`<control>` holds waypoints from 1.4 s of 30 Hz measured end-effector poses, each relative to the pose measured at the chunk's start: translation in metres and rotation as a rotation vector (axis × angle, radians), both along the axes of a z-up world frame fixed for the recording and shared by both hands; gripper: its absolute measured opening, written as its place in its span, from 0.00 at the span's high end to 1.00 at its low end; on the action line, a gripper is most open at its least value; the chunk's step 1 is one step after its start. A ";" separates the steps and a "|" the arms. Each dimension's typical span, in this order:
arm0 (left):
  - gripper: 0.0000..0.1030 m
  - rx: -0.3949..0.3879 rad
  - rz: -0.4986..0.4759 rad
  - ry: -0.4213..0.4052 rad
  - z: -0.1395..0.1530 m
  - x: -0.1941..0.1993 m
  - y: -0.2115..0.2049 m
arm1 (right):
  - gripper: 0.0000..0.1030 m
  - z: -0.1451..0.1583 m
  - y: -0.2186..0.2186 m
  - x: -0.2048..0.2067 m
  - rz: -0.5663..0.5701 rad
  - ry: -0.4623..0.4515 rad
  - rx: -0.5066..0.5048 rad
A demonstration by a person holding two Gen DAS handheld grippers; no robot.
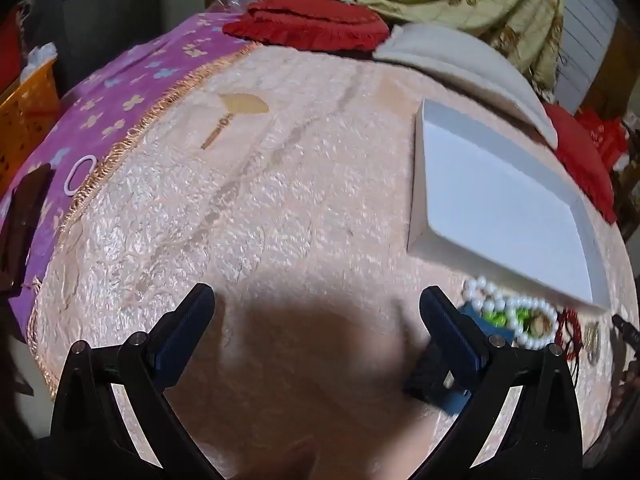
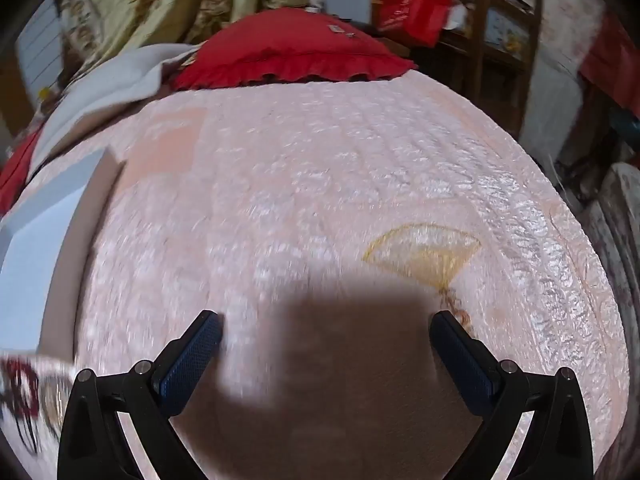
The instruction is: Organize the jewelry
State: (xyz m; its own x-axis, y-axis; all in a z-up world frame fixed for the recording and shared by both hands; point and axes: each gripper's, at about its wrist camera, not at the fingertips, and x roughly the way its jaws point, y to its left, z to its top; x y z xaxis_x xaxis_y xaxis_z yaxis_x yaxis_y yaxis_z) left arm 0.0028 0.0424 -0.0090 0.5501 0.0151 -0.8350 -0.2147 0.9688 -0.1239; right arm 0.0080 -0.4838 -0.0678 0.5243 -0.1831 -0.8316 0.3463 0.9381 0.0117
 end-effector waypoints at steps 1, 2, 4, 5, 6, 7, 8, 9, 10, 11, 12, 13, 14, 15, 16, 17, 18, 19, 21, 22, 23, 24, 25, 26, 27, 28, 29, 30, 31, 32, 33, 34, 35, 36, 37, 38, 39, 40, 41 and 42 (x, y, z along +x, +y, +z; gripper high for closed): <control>0.00 0.001 -0.015 0.002 -0.003 -0.001 0.003 | 0.00 0.000 0.003 -0.003 0.012 0.012 -0.002; 0.00 0.004 -0.030 -0.001 -0.004 -0.003 0.004 | 0.00 0.001 0.007 -0.006 0.023 0.027 0.001; 0.01 0.009 -0.065 -0.023 -0.004 -0.009 0.007 | 0.00 0.002 0.018 -0.010 0.059 0.059 0.013; 0.01 0.005 -0.082 -0.039 -0.003 -0.011 0.006 | 0.00 0.005 0.025 -0.013 0.080 0.061 0.015; 0.01 -0.003 -0.109 -0.055 0.000 -0.013 0.003 | 0.00 0.012 0.036 -0.019 0.103 0.044 0.005; 0.01 -0.014 -0.139 -0.066 0.003 -0.014 -0.002 | 0.00 0.019 0.042 -0.020 0.116 0.023 -0.005; 0.01 -0.023 -0.170 -0.074 0.004 -0.016 -0.007 | 0.00 0.027 0.052 -0.026 0.133 -0.013 -0.018; 0.01 -0.026 -0.212 -0.075 0.005 -0.017 -0.015 | 0.00 0.040 0.065 -0.034 0.156 -0.064 -0.031; 0.01 -0.024 -0.248 -0.070 0.004 -0.017 -0.023 | 0.00 0.046 0.073 -0.039 0.168 -0.094 -0.035; 0.00 -0.022 -0.279 -0.065 0.003 -0.017 -0.029 | 0.00 0.053 0.082 -0.044 0.181 -0.125 -0.041; 0.00 -0.025 -0.304 -0.059 0.002 -0.017 -0.035 | 0.00 0.059 0.093 -0.050 0.196 -0.155 -0.050; 0.01 -0.027 -0.323 -0.055 0.001 -0.017 -0.040 | 0.00 0.065 0.103 -0.056 0.216 -0.184 -0.062; 0.00 -0.028 -0.336 -0.054 0.001 -0.017 -0.043 | 0.00 0.069 0.110 -0.055 0.235 -0.197 -0.070; 0.01 -0.030 -0.345 -0.053 0.001 -0.017 -0.044 | 0.00 0.073 0.119 -0.060 0.250 -0.217 -0.089; 0.01 -0.033 -0.348 -0.050 -0.001 -0.018 -0.046 | 0.00 0.075 0.125 -0.065 0.252 -0.235 -0.099; 0.01 -0.035 -0.348 -0.044 -0.002 -0.017 -0.045 | 0.00 0.078 0.130 -0.066 0.254 -0.251 -0.102; 0.00 -0.027 -0.341 -0.039 -0.003 -0.016 -0.046 | 0.00 0.081 0.134 -0.072 0.252 -0.275 -0.090; 0.00 -0.014 -0.334 -0.034 -0.004 -0.015 -0.047 | 0.00 0.083 0.131 -0.074 0.248 -0.288 -0.073; 0.00 -0.001 -0.330 -0.037 -0.007 -0.016 -0.050 | 0.00 0.085 0.126 -0.076 0.239 -0.309 -0.036; 0.00 0.009 -0.329 -0.040 -0.007 -0.016 -0.051 | 0.00 0.086 0.126 -0.078 0.235 -0.314 -0.020; 0.00 0.019 -0.327 -0.045 -0.006 -0.016 -0.051 | 0.00 0.086 0.125 -0.079 0.229 -0.318 -0.007; 0.01 0.026 -0.324 -0.047 -0.007 -0.016 -0.051 | 0.00 0.086 0.125 -0.080 0.228 -0.323 0.008; 0.01 0.024 -0.326 -0.048 -0.007 -0.017 -0.052 | 0.00 0.086 0.125 -0.080 0.229 -0.324 0.018; 0.00 0.020 -0.328 -0.052 -0.007 -0.017 -0.054 | 0.00 0.085 0.125 -0.079 0.228 -0.323 0.019; 0.00 0.022 -0.330 -0.058 -0.006 -0.018 -0.056 | 0.00 0.084 0.127 -0.078 0.228 -0.316 0.013; 0.00 0.025 -0.334 -0.064 -0.004 -0.019 -0.059 | 0.00 0.084 0.126 -0.077 0.230 -0.313 0.011; 0.00 0.023 -0.340 -0.068 -0.003 -0.020 -0.060 | 0.00 0.083 0.126 -0.077 0.233 -0.311 0.007; 0.01 0.019 -0.348 -0.071 -0.002 -0.020 -0.063 | 0.00 0.083 0.129 -0.075 0.235 -0.310 -0.004; 0.01 0.019 -0.352 -0.072 -0.002 -0.020 -0.065 | 0.00 0.083 0.130 -0.074 0.236 -0.310 -0.015; 0.00 0.021 -0.354 -0.074 -0.002 -0.020 -0.067 | 0.00 0.083 0.133 -0.074 0.240 -0.310 -0.032; 0.00 0.020 -0.355 -0.073 -0.002 -0.020 -0.068 | 0.00 0.082 0.134 -0.073 0.243 -0.309 -0.043; 0.00 0.016 -0.355 -0.073 -0.001 -0.019 -0.069 | 0.00 0.082 0.137 -0.072 0.247 -0.311 -0.054; 0.00 0.011 -0.355 -0.073 0.000 -0.018 -0.070 | 0.00 0.083 0.138 -0.072 0.248 -0.311 -0.057; 0.01 0.007 -0.354 -0.075 0.002 -0.019 -0.071 | 0.00 0.085 0.139 -0.072 0.243 -0.304 -0.056; 0.00 0.008 -0.355 -0.082 0.004 -0.020 -0.072 | 0.00 0.088 0.141 -0.073 0.238 -0.302 -0.051; 0.00 0.014 -0.356 -0.089 0.006 -0.021 -0.072 | 0.00 0.092 0.142 -0.075 0.235 -0.309 -0.044; 0.00 0.022 -0.352 -0.094 0.006 -0.022 -0.071 | 0.00 0.099 0.144 -0.080 0.236 -0.340 -0.032; 0.01 0.020 -0.348 -0.097 0.006 -0.022 -0.069 | 0.00 0.101 0.145 -0.084 0.239 -0.365 -0.031; 0.01 0.006 -0.348 -0.106 0.007 -0.022 -0.067 | 0.00 0.102 0.148 -0.087 0.244 -0.394 -0.039; 0.00 -0.021 -0.346 -0.124 0.010 -0.023 -0.063 | 0.00 0.099 0.150 -0.089 0.245 -0.410 -0.052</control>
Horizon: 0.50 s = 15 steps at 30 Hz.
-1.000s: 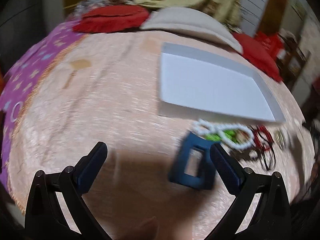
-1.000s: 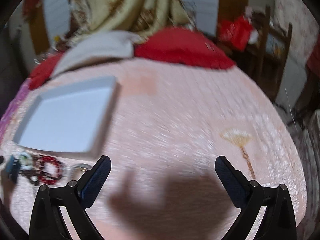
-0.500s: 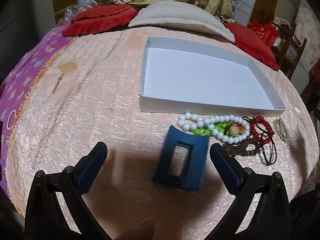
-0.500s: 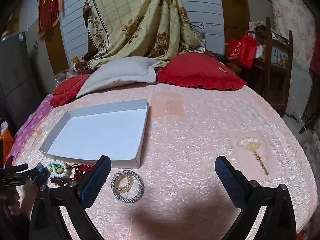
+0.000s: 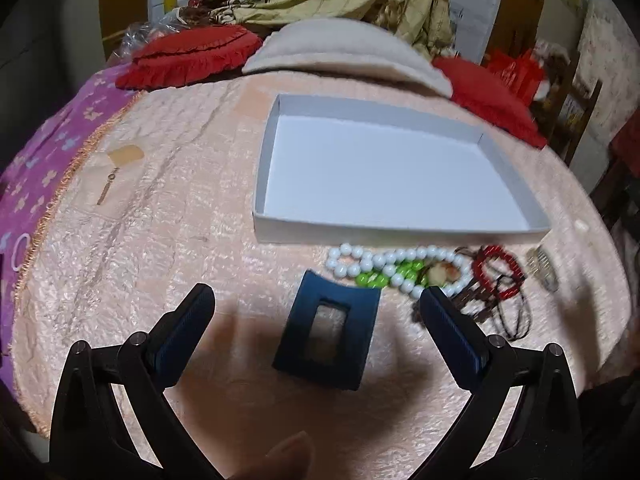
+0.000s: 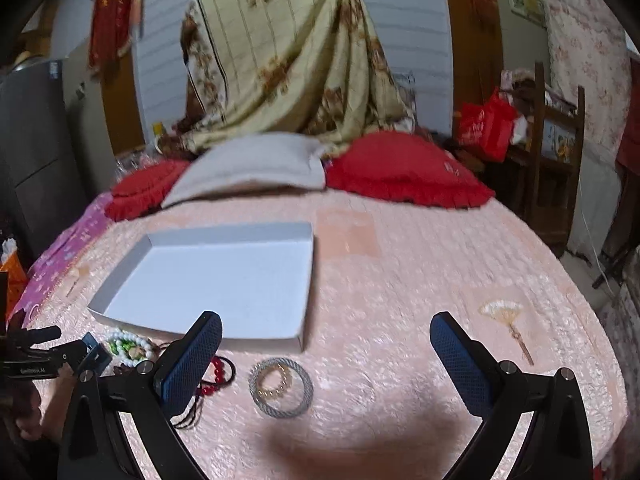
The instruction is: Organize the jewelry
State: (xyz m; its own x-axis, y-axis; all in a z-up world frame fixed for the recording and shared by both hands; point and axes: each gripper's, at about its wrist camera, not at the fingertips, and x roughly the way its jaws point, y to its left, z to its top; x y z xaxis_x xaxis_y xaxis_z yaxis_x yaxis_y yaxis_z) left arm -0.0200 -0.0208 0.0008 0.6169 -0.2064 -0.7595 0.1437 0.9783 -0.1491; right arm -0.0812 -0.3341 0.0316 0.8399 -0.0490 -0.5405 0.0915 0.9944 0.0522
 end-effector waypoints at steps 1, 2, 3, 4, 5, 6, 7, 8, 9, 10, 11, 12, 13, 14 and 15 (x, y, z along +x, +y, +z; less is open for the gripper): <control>0.00 -0.020 0.005 -0.012 0.003 0.000 0.003 | 0.00 -0.003 0.001 -0.001 -0.011 -0.013 -0.014; 0.00 -0.046 0.009 -0.027 0.006 -0.001 0.007 | 0.00 -0.007 0.001 -0.003 -0.021 -0.025 -0.031; 0.01 -0.092 0.011 -0.044 0.011 -0.002 0.012 | 0.00 -0.012 0.002 -0.002 -0.032 -0.029 -0.049; 0.01 -0.117 0.009 -0.049 0.014 -0.002 0.016 | 0.00 -0.015 0.000 0.002 -0.031 -0.015 -0.043; 0.01 -0.127 0.004 -0.055 0.017 -0.003 0.018 | 0.00 -0.017 -0.002 0.005 -0.026 -0.007 -0.027; 0.00 -0.125 0.009 -0.054 0.021 -0.005 0.020 | 0.00 -0.017 -0.005 0.008 -0.028 -0.003 -0.002; 0.01 -0.125 0.020 -0.055 0.024 -0.007 0.022 | 0.00 -0.017 -0.008 0.008 -0.035 -0.007 0.013; 0.01 -0.123 0.031 -0.063 0.029 -0.010 0.023 | 0.00 -0.018 -0.011 0.008 -0.043 -0.012 0.032; 0.01 -0.116 0.029 -0.081 0.033 -0.015 0.023 | 0.00 -0.017 -0.016 0.008 -0.051 -0.016 0.075; 0.01 -0.102 0.020 -0.097 0.035 -0.020 0.023 | 0.00 -0.016 -0.019 0.009 -0.053 -0.019 0.108; 0.01 -0.080 0.011 -0.108 0.035 -0.025 0.021 | 0.00 -0.015 -0.022 0.010 -0.057 -0.025 0.145; 0.00 -0.060 0.002 -0.109 0.032 -0.029 0.020 | 0.00 -0.014 -0.023 0.011 -0.067 -0.032 0.168; 0.00 -0.044 -0.005 -0.099 0.026 -0.031 0.019 | 0.00 -0.013 -0.023 0.013 -0.074 -0.038 0.179; 0.00 -0.037 -0.013 -0.088 0.022 -0.032 0.019 | 0.00 -0.012 -0.021 0.015 -0.076 -0.040 0.184; 0.01 -0.036 -0.032 -0.070 0.015 -0.031 0.018 | 0.00 -0.012 -0.018 0.018 -0.076 -0.041 0.181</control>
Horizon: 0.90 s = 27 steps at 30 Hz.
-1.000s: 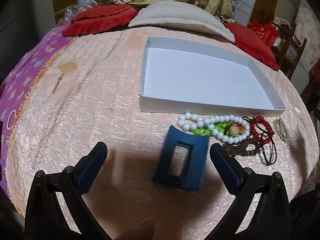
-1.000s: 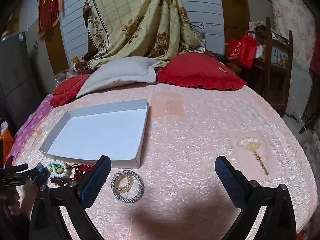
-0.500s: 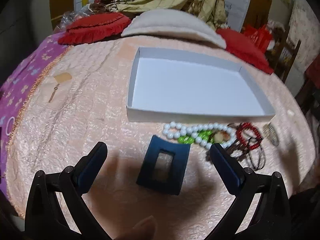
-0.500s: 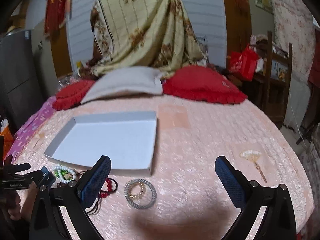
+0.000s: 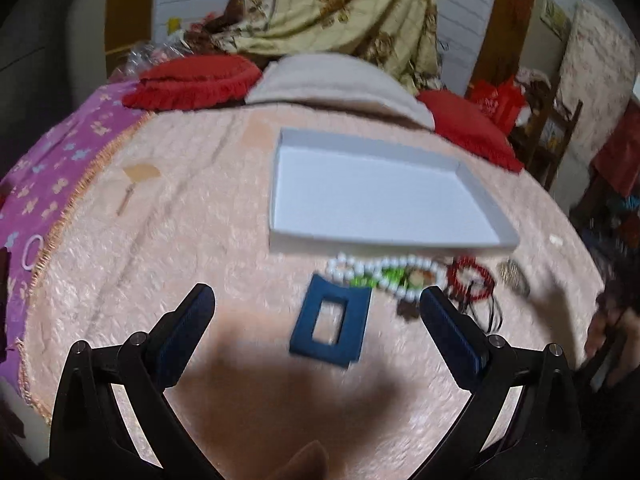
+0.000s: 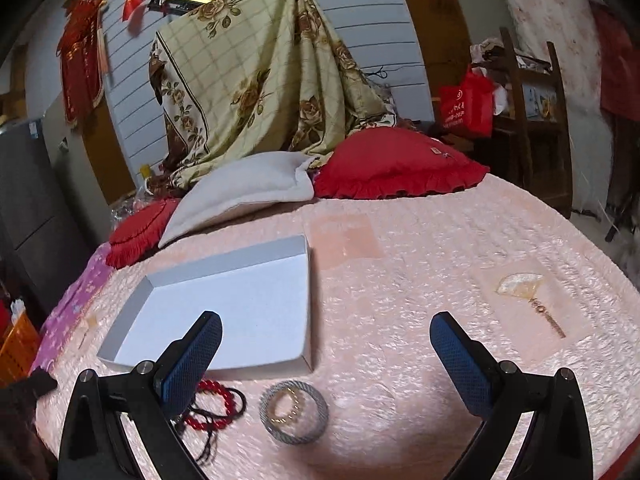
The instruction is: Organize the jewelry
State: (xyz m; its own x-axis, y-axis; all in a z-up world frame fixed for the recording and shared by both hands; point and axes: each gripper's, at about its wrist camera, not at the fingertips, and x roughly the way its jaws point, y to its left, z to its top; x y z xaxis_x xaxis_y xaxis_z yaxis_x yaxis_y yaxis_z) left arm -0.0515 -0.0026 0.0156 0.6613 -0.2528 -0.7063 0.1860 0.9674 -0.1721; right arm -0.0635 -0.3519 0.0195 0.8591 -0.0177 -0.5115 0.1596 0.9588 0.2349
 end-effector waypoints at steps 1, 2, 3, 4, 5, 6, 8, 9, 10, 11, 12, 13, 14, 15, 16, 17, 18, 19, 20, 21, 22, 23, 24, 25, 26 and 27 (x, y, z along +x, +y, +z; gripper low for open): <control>0.01 0.003 -0.009 0.006 -0.004 0.001 0.001 | 0.00 0.000 0.002 0.002 -0.001 0.000 -0.005; 0.01 0.009 -0.010 0.004 -0.007 0.003 0.002 | 0.00 0.000 0.005 0.004 -0.001 0.001 -0.009; 0.01 0.020 -0.009 0.001 -0.009 0.006 0.003 | 0.00 -0.001 0.010 0.007 0.005 0.005 -0.014; 0.01 0.022 -0.011 0.006 -0.011 0.009 0.004 | 0.00 -0.002 0.014 0.010 0.013 0.015 -0.026; 0.01 0.012 -0.018 0.020 -0.013 0.012 0.006 | 0.00 -0.003 0.019 0.012 0.020 0.027 -0.044; 0.01 -0.001 -0.030 0.053 -0.017 0.017 0.006 | 0.00 -0.004 0.023 0.012 0.026 0.037 -0.069; 0.01 -0.022 -0.080 0.130 -0.028 0.024 -0.001 | 0.00 -0.004 0.028 0.010 0.026 0.057 -0.080; 0.01 -0.022 -0.105 0.153 -0.033 0.028 -0.006 | 0.00 -0.001 0.030 0.006 0.029 0.037 -0.068; 0.01 -0.010 -0.120 0.166 -0.036 0.031 -0.010 | 0.00 -0.001 0.034 0.004 0.030 0.025 -0.076; 0.01 0.001 -0.127 0.171 -0.038 0.033 -0.013 | 0.00 -0.001 0.038 0.003 0.034 0.023 -0.110; 0.01 0.011 -0.133 0.178 -0.040 0.038 -0.017 | 0.00 -0.001 0.040 0.002 0.036 0.027 -0.138; 0.01 0.015 -0.138 0.183 -0.041 0.041 -0.019 | 0.00 -0.002 0.042 0.002 0.036 0.034 -0.168; 0.01 0.019 -0.136 0.189 -0.043 0.044 -0.020 | 0.00 -0.003 0.042 0.001 0.036 0.035 -0.173; 0.01 0.021 -0.133 0.191 -0.044 0.044 -0.021 | 0.00 -0.004 0.040 0.000 0.039 0.033 -0.162; 0.01 0.022 -0.133 0.192 -0.046 0.044 -0.021 | 0.00 -0.006 0.038 -0.001 0.040 0.033 -0.148; 0.01 0.027 -0.138 0.193 -0.047 0.044 -0.021 | 0.00 -0.007 0.035 -0.001 0.035 0.036 -0.135; 0.01 0.043 -0.137 0.190 -0.049 0.043 -0.023 | 0.00 -0.008 0.033 0.000 0.032 0.041 -0.119; 0.01 0.060 -0.132 0.187 -0.051 0.042 -0.024 | 0.00 -0.010 0.030 0.000 0.033 0.041 -0.098; 0.01 0.072 -0.127 0.186 -0.053 0.042 -0.025 | 0.00 -0.011 0.028 0.001 0.033 0.041 -0.084; 0.01 0.076 -0.122 0.189 -0.055 0.043 -0.025 | 0.00 -0.012 0.028 0.002 0.031 0.044 -0.071; 0.01 0.073 -0.123 0.196 -0.057 0.044 -0.024 | 0.00 -0.013 0.028 0.003 0.032 0.046 -0.063; 0.01 0.071 -0.124 0.201 -0.058 0.044 -0.024 | 0.00 -0.014 0.029 0.004 0.036 0.048 -0.057; 0.01 0.086 -0.121 0.191 -0.059 0.045 -0.026 | 0.00 -0.015 0.030 0.007 0.040 0.052 -0.053; 0.01 0.099 -0.118 0.186 -0.059 0.045 -0.027 | 0.00 -0.016 0.032 0.010 0.044 0.060 -0.055; 0.01 0.110 -0.116 0.182 -0.060 0.044 -0.029 | 0.00 -0.017 0.034 0.012 0.048 0.066 -0.057; 0.01 0.122 -0.115 0.176 -0.061 0.044 -0.030 | 0.00 -0.017 0.036 0.013 0.057 0.067 -0.057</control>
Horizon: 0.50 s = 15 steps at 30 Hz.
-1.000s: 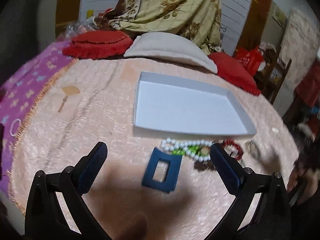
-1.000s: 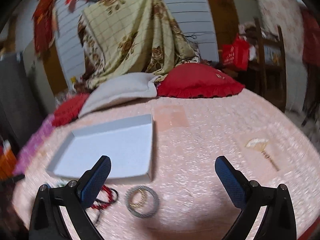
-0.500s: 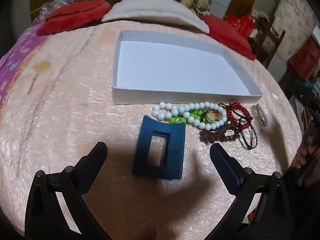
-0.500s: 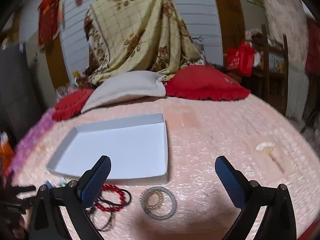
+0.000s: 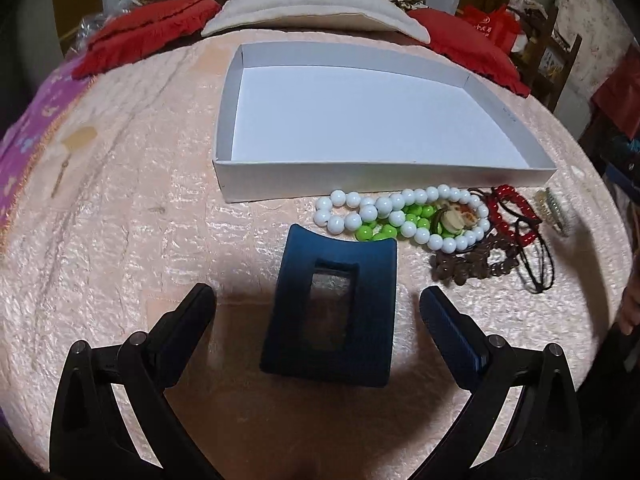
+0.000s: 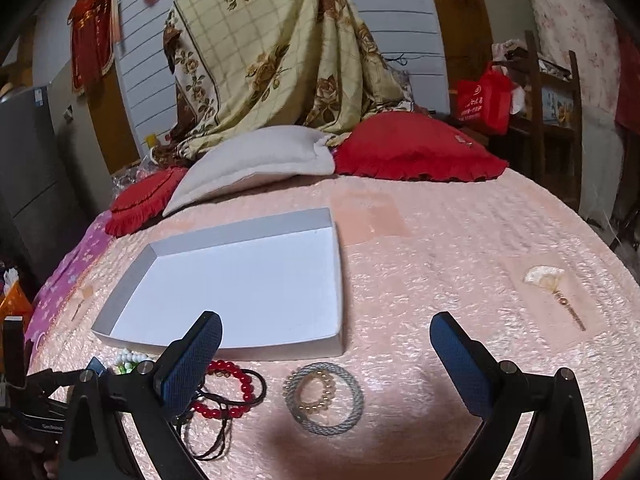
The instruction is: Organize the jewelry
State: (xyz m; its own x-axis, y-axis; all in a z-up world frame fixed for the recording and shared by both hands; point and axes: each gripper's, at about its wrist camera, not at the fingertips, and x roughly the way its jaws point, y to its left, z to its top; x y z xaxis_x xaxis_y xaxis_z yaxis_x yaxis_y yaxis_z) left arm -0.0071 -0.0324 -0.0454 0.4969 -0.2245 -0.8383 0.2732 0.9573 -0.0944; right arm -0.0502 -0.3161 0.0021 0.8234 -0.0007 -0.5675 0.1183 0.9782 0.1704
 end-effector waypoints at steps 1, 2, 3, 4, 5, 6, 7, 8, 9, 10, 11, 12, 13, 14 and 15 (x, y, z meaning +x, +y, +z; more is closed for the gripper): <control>0.01 0.009 0.000 -0.003 -0.001 0.000 -0.001 | 0.00 0.000 0.003 0.001 0.012 -0.001 0.002; 0.01 0.015 -0.001 -0.005 -0.001 0.000 -0.001 | 0.00 0.000 0.005 0.003 0.022 0.000 0.000; 0.01 0.012 0.001 -0.004 -0.001 0.001 0.000 | 0.00 -0.001 0.008 0.004 0.033 0.001 -0.007; 0.01 0.005 0.006 -0.002 -0.001 0.001 0.001 | 0.00 -0.001 0.012 0.004 0.044 0.001 -0.017; 0.01 -0.004 0.014 0.001 -0.001 0.003 0.003 | 0.00 -0.001 0.014 0.004 0.049 -0.001 -0.022; 0.01 -0.018 0.025 0.004 -0.001 0.004 0.005 | 0.00 0.000 0.015 0.004 0.053 -0.005 -0.030; 0.01 -0.039 0.034 0.006 0.000 0.005 0.008 | 0.00 0.000 0.015 0.004 0.052 -0.006 -0.031; 0.01 -0.064 0.041 0.006 0.001 0.005 0.012 | 0.00 0.000 0.014 0.004 0.049 -0.007 -0.029; 0.01 -0.077 0.045 0.003 0.001 0.005 0.013 | 0.00 -0.001 0.013 0.004 0.046 -0.006 -0.022; 0.01 -0.081 0.047 -0.002 0.001 0.004 0.013 | 0.00 -0.001 0.011 0.004 0.043 0.002 -0.011; 0.01 -0.079 0.047 -0.007 0.001 0.003 0.012 | 0.00 -0.001 0.010 0.004 0.043 0.004 -0.001; 0.01 -0.068 0.043 -0.015 0.001 0.002 0.010 | 0.00 0.000 0.009 0.004 0.041 0.000 0.010; 0.01 -0.058 0.041 -0.020 0.001 0.000 0.009 | 0.00 0.002 0.009 0.003 0.040 -0.007 0.009; 0.01 -0.049 0.040 -0.026 0.001 -0.001 0.008 | 0.00 0.003 0.009 0.002 0.040 -0.014 -0.002; 0.01 -0.044 0.036 -0.028 0.001 -0.002 0.005 | 0.00 0.003 0.011 0.002 0.041 -0.015 -0.016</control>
State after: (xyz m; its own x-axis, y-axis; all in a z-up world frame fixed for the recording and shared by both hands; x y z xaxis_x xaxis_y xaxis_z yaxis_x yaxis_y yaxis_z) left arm -0.0092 -0.0278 -0.0446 0.5287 -0.2422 -0.8135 0.2414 0.9618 -0.1294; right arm -0.0486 -0.3055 0.0048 0.8315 0.0244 -0.5550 0.0756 0.9848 0.1566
